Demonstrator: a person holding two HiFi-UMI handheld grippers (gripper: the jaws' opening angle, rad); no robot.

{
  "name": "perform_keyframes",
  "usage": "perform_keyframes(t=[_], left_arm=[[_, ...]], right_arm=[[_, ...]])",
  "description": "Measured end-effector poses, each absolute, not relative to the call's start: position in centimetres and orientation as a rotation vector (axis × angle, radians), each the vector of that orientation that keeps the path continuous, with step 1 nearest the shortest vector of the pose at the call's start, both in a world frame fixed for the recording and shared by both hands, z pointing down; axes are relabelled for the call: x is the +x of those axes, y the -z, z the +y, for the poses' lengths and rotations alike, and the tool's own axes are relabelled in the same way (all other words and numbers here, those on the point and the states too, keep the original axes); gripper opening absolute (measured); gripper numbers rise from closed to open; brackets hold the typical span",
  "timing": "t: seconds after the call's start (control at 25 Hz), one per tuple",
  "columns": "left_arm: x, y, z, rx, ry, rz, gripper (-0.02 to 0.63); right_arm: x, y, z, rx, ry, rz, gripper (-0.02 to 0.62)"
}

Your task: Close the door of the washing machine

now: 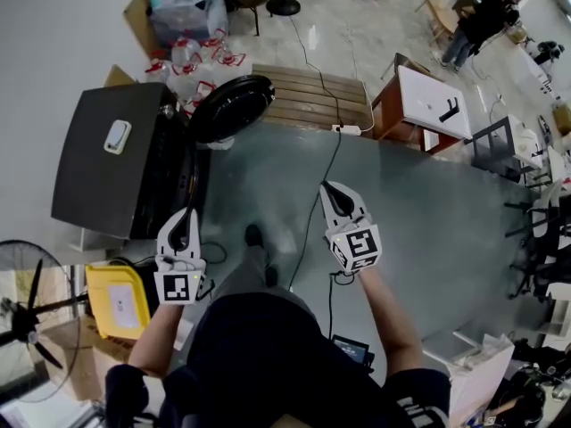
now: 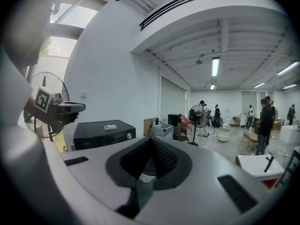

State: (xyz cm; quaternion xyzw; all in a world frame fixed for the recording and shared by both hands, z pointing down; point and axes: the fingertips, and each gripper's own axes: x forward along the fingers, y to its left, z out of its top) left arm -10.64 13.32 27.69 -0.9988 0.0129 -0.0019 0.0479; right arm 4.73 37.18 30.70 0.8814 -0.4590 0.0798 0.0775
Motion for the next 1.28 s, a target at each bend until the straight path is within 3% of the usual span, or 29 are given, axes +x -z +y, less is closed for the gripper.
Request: perform_keyframes(t=[0.72,1.28], left_arm=[[7.3,-32.2,6.6,-3.108,0.090,-0.014,0.023],[16.5,-35.6,4.6,-3.135,0.220,0.544,0.023]], right_arm=[[23.5,-35.4,24.5,2.548,-0.331,-1.441,0.020],[38.0,-41.4,20.4,2.251,-0.420,-1.759,0.020]])
